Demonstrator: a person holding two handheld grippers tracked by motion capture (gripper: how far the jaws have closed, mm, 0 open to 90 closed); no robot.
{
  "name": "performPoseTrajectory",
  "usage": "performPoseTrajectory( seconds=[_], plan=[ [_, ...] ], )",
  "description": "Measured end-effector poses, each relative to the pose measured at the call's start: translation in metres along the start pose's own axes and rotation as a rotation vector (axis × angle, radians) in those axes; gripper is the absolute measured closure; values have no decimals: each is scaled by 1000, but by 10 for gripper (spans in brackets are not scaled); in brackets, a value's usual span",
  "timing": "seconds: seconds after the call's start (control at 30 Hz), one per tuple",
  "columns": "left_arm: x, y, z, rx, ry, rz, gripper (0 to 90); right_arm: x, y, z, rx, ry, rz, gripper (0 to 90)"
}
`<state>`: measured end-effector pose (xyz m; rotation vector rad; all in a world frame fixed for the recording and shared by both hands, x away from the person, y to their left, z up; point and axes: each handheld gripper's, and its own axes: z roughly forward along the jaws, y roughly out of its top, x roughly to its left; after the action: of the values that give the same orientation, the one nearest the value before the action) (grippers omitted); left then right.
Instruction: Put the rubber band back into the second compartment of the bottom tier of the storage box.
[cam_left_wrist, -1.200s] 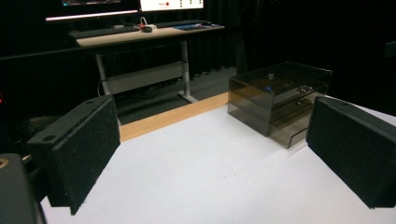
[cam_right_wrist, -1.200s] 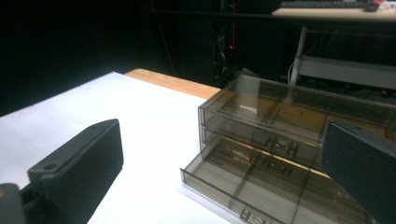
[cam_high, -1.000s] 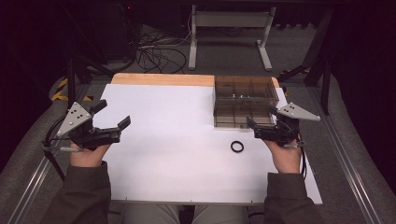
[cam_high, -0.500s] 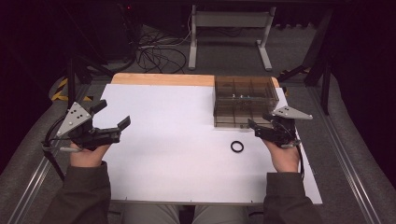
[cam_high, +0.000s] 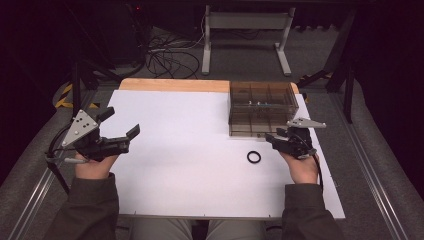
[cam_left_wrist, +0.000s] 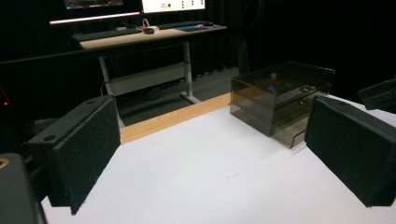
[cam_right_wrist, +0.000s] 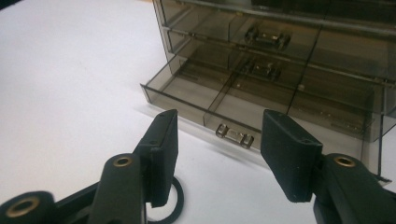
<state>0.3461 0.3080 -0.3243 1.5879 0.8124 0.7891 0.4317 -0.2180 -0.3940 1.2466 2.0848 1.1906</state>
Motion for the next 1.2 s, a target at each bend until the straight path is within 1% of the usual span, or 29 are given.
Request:
performPoseTrajectory(
  seconds=[0.13, 0.27, 0.37, 0.43, 0.47, 0.6, 0.63, 0.77, 0.8, 0.9, 1.2],
  plan=[
    [0, 0, 0, -1, -1, -3, 45, -1, -3, 5, 31, 3, -7, 506],
    [0, 0, 1, 0, -1, -2, 45, -1, -5, 7, 47, 9, -10, 527],
    [0, -1, 1, 3, -2, -2, 46, 0, -6, 12, 74, 22, -19, 556],
    [1, -1, 1, 5, -3, 0, 46, 1, -7, 13, 82, 26, -22, 564],
    [1, -1, 1, 5, -3, -2, 46, 1, -8, 16, 98, 33, -25, 579],
    [1, -1, 1, 8, -2, -4, 46, 2, -10, 20, 119, 41, -31, 580],
    [1, -1, 1, 6, -4, -6, 46, 2, -11, 22, 133, 52, -32, 592],
    [1, -1, 1, 0, -6, -11, 46, 2, -13, 25, 153, 68, -33, 620],
    [1, -1, 1, 0, -5, -11, 46, 3, -14, 27, 167, 77, -32, 635],
    [1, -1, 1, 3, -3, -11, 46, 4, -16, 31, 186, 95, -37, 661],
    [1, -2, 1, 5, -1, -10, 46, 7, -20, 39, 233, 111, -50, 700]
  ],
)
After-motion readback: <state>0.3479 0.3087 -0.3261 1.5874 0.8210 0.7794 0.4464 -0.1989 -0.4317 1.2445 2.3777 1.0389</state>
